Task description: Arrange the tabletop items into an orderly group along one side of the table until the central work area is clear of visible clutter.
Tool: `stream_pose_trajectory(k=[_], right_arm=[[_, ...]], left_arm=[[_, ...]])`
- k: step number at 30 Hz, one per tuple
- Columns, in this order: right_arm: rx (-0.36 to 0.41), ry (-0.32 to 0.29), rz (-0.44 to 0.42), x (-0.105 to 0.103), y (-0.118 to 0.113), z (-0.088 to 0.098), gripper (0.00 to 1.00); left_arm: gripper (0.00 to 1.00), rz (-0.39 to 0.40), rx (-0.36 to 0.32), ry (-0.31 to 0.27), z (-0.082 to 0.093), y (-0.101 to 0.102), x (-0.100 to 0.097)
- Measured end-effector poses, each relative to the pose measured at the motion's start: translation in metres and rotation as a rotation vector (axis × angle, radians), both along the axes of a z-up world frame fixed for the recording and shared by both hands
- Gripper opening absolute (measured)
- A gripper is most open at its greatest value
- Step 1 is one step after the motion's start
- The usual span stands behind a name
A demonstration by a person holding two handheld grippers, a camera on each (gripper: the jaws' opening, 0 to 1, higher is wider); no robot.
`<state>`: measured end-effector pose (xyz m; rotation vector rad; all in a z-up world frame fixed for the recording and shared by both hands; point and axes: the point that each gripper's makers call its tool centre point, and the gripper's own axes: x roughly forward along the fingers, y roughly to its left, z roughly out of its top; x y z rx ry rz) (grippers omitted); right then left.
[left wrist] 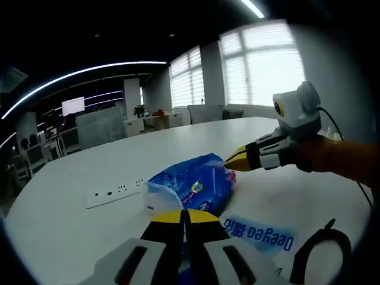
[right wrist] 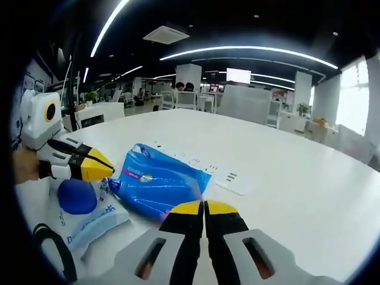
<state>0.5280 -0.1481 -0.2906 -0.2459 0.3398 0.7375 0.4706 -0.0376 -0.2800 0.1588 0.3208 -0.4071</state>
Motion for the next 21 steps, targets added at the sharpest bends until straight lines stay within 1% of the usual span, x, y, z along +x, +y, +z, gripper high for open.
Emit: stream_pose_trajectory(k=[2,4,8,16,21], right_arm=[[0.004,-0.011,0.002,-0.002,-0.001,0.005,0.00],[0.004,-0.023,0.004,-0.004,-0.001,0.010,0.00],[0.003,-0.052,0.011,-0.008,-0.001,0.022,0.00],[0.006,-0.084,0.019,-0.012,0.000,0.040,0.00],[0.007,-0.097,0.027,-0.015,0.001,0.048,0.00]], left_arm=[[0.00,-0.004,-0.012,-0.003,0.005,0.000,0.000],[0.00,-0.007,-0.015,-0.021,0.012,0.000,0.001],[0.00,-0.006,-0.013,-0.032,0.018,0.003,0.001],[0.00,-0.006,-0.019,-0.056,0.032,0.005,-0.001],[0.00,-0.003,-0.027,-0.074,0.042,0.012,-0.001]])
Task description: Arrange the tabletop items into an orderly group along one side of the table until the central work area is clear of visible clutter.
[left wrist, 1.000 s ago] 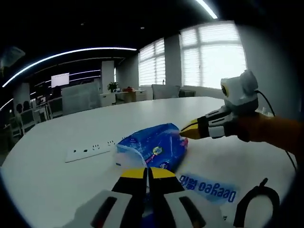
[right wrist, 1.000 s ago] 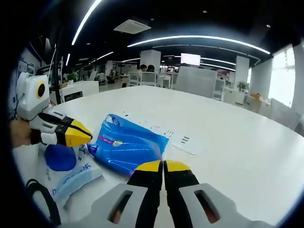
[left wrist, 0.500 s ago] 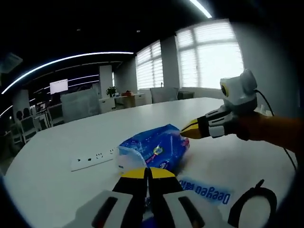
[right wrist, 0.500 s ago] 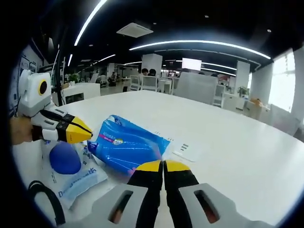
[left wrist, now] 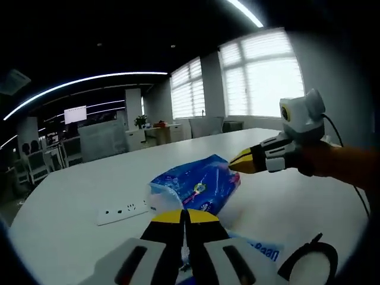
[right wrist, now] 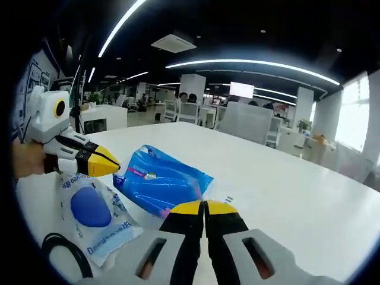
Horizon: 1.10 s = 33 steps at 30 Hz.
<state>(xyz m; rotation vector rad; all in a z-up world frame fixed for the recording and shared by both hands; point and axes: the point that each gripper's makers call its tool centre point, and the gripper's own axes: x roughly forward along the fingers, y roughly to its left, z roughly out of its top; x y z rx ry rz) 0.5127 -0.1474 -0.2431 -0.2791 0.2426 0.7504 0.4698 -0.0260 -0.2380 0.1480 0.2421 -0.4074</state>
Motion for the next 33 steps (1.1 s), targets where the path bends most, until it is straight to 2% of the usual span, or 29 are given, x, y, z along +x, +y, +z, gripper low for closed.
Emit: stream_pose_trajectory(k=[7,12,17,23,28,30,32,33], right_arm=[[0.004,-0.018,0.008,-0.002,0.001,0.011,0.00],[0.009,-0.028,0.009,-0.004,-0.001,0.020,0.00],[0.019,-0.029,0.006,-0.005,-0.011,0.022,0.00],[0.018,-0.039,-0.002,-0.013,-0.019,0.028,0.00],[0.052,-0.038,-0.014,-0.012,-0.040,0.041,0.00],[0.060,-0.040,-0.017,-0.018,-0.045,0.043,0.00],[0.075,-0.047,-0.020,-0.039,-0.048,0.043,0.00],[0.079,-0.049,-0.022,-0.037,-0.052,0.042,0.00]], left_arm=[[0.00,-0.001,0.015,-0.028,0.014,0.003,0.000],[0.00,-0.020,0.003,-0.030,0.015,-0.002,-0.007],[0.00,-0.029,-0.002,-0.037,0.016,-0.009,-0.006],[0.00,-0.057,-0.002,-0.050,0.025,-0.025,-0.012],[0.00,-0.109,0.018,-0.053,0.024,-0.045,-0.022],[0.00,-0.126,0.016,-0.057,0.026,-0.052,-0.026],[0.00,-0.142,0.008,-0.059,0.027,-0.058,-0.029],[0.00,-0.154,0.015,-0.061,0.027,-0.061,-0.030]])
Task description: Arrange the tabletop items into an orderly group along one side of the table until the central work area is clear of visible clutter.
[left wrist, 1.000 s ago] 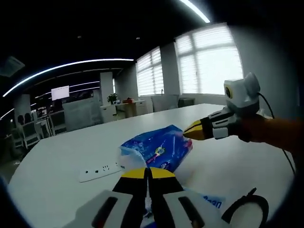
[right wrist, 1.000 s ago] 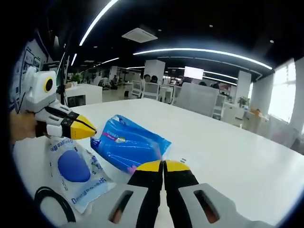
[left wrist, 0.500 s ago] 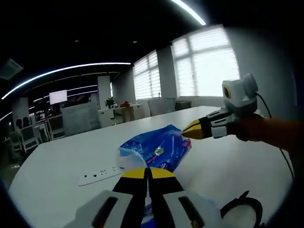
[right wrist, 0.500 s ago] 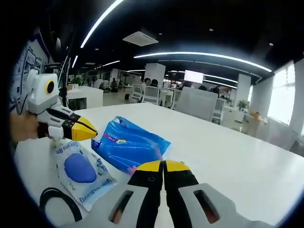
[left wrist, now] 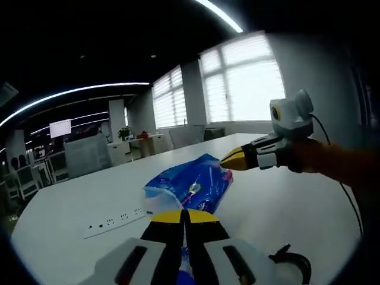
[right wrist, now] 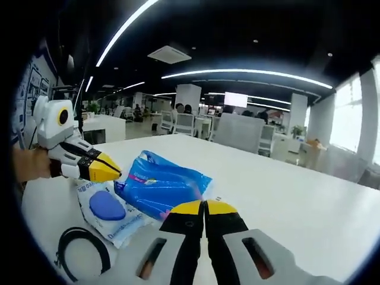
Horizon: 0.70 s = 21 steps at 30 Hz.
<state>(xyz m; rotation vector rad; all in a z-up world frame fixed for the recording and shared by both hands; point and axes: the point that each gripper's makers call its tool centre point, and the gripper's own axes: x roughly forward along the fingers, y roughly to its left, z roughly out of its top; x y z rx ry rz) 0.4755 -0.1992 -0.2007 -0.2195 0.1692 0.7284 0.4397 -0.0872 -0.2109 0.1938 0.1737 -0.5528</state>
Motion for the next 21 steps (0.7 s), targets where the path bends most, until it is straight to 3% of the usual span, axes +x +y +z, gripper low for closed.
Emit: stream_pose_trajectory(k=[2,7,15,21], right_arm=[[0.017,-0.004,-0.007,0.000,-0.008,0.002,0.00],[0.021,-0.028,-0.028,-0.005,-0.028,0.007,0.00],[0.034,-0.055,-0.050,-0.021,-0.057,0.012,0.00],[0.040,-0.070,-0.067,-0.035,-0.074,0.015,0.00]], left_arm=[[0.00,-0.017,0.001,-0.007,0.001,-0.014,-0.011],[0.00,-0.055,0.009,-0.020,0.007,-0.037,-0.015],[0.00,-0.103,0.009,-0.023,0.014,-0.057,-0.017],[0.00,-0.127,0.005,-0.034,0.017,-0.075,-0.035]])
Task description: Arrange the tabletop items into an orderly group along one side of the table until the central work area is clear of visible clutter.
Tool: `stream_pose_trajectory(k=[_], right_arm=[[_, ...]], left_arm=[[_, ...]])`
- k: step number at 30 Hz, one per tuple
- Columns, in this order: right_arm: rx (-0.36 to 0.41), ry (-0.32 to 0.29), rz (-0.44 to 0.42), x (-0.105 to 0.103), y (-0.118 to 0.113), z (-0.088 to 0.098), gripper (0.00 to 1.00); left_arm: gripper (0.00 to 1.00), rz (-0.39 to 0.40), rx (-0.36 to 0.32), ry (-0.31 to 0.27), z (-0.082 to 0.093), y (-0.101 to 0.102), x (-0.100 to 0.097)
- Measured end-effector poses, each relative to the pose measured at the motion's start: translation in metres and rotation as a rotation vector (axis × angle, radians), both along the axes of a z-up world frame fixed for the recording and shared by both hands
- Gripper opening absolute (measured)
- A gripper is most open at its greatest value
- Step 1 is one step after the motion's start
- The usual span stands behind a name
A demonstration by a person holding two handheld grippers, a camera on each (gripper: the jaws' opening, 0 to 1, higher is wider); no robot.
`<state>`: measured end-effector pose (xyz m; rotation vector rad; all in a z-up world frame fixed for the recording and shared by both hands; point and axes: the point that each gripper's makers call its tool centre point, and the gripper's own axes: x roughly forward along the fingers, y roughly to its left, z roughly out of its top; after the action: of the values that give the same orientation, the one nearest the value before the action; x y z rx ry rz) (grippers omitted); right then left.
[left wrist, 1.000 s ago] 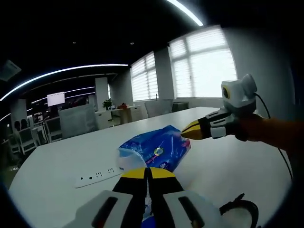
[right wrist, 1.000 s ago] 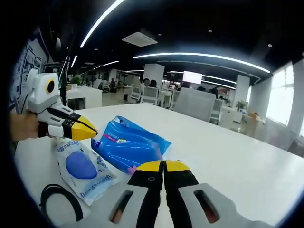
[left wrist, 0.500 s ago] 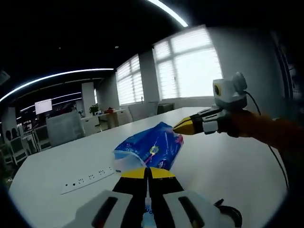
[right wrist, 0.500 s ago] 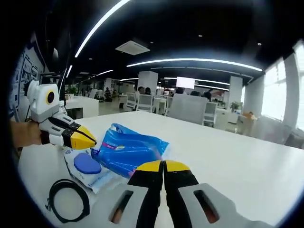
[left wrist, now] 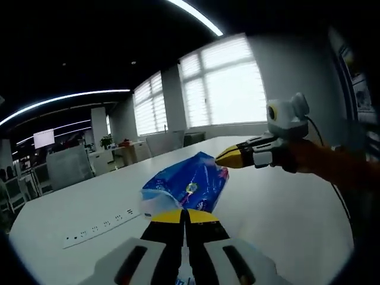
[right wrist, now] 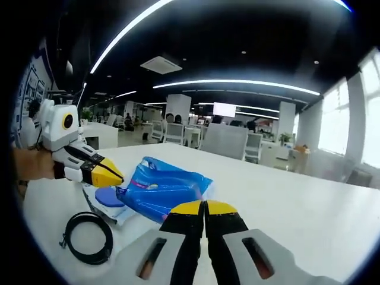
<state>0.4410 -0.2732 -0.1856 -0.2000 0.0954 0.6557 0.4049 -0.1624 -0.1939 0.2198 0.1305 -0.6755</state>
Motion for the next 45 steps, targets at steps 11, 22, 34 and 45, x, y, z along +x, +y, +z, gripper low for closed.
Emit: stream_pose_trajectory(k=[11,22,34,45], right_arm=[[0.005,-0.009,-0.026,-0.013,-0.030,0.001,0.00],[-0.005,0.007,-0.032,-0.017,-0.033,-0.012,0.00],[-0.019,0.053,-0.018,-0.030,-0.023,-0.035,0.00],[-0.014,0.105,-0.012,-0.038,-0.016,-0.068,0.00]], left_arm=[[0.00,-0.040,0.010,-0.010,0.006,-0.018,0.001],[0.00,-0.051,0.024,-0.002,-0.002,-0.025,-0.019],[0.00,-0.059,0.037,0.055,-0.033,-0.026,-0.031],[0.00,-0.034,0.048,0.105,-0.063,-0.016,-0.024]])
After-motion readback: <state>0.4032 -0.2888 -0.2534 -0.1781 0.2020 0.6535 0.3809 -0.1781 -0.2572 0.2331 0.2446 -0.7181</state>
